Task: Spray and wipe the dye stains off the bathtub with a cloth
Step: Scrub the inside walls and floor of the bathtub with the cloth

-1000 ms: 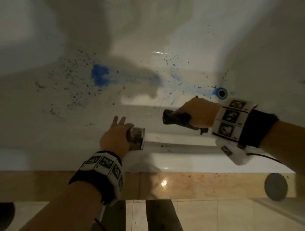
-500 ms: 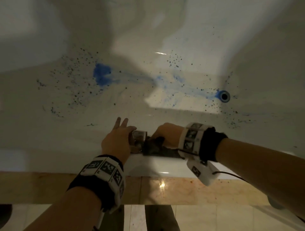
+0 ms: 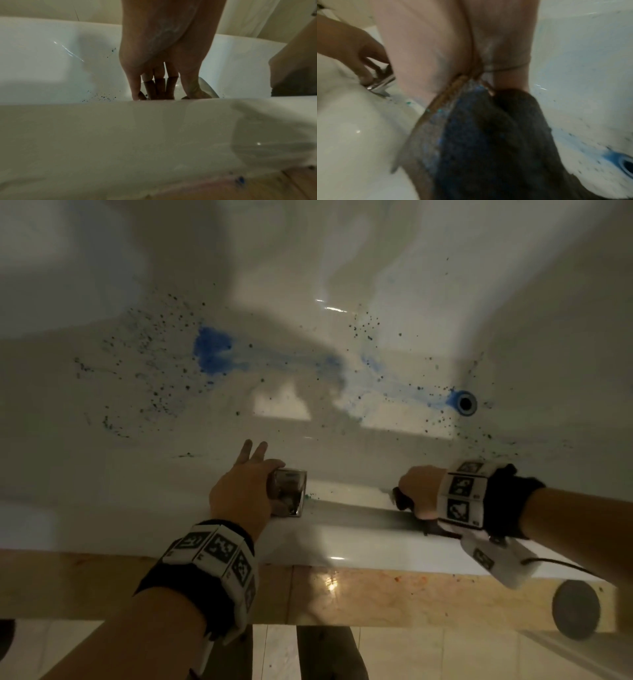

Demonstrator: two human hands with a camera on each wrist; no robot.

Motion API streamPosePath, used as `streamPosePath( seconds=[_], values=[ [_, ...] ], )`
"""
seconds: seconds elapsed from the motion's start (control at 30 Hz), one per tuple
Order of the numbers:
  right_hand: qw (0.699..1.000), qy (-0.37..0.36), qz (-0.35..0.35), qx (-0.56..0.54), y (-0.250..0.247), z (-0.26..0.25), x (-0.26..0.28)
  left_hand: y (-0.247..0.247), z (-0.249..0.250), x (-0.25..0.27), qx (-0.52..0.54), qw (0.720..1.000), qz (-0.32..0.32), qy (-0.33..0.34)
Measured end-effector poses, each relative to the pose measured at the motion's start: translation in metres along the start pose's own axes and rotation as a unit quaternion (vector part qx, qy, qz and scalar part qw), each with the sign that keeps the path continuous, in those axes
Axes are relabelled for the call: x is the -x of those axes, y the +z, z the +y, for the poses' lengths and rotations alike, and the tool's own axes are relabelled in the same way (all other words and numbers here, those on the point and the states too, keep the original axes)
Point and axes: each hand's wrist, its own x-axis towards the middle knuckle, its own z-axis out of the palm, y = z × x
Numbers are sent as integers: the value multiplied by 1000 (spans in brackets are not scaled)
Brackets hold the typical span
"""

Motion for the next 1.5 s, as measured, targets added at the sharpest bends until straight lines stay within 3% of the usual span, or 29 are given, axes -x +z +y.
streamPosePath(
  seconds=[0.13,0.27,0.37,0.47,0.53,0.7,0.83,1.07,1.2,1.4,1.5],
  values=[
    [998,-32,39,-30,-11,-25,-6,-1,0,2,0,1000,2,5],
    [989,-52,38,-133,-35,-39,-30,0,1,4,-15,1000,2,17],
    [971,-71,32,-227,-50,-43,-49,-5,-1,2,-36,998,-19,41],
    [965,-94,13,-245,-60,-45,-64,-19,-14,-5,-23,997,-61,51],
    [964,-116,5,-241,-67,-50,-72,-33,-28,-7,3,995,-100,20],
    [946,-163,-45,-277,-85,-73,-90,-51,-68,0,-44,968,-222,-112],
    [948,-192,-105,-231,-101,-87,-99,-56,-89,-4,-64,959,-234,-143],
    [946,-256,-150,-134,-122,-110,-115,-72,-103,-28,-87,955,-252,-127],
    [944,-277,-144,-110,-130,-116,-121,-83,-109,-44,-87,953,-265,-122],
    [930,-318,-74,-166,-146,-158,-125,-87,-116,-48,-78,945,-296,-113],
    [931,-325,-111,-119,-161,-170,-120,-90,-121,-43,-67,942,-312,-102]
  ],
)
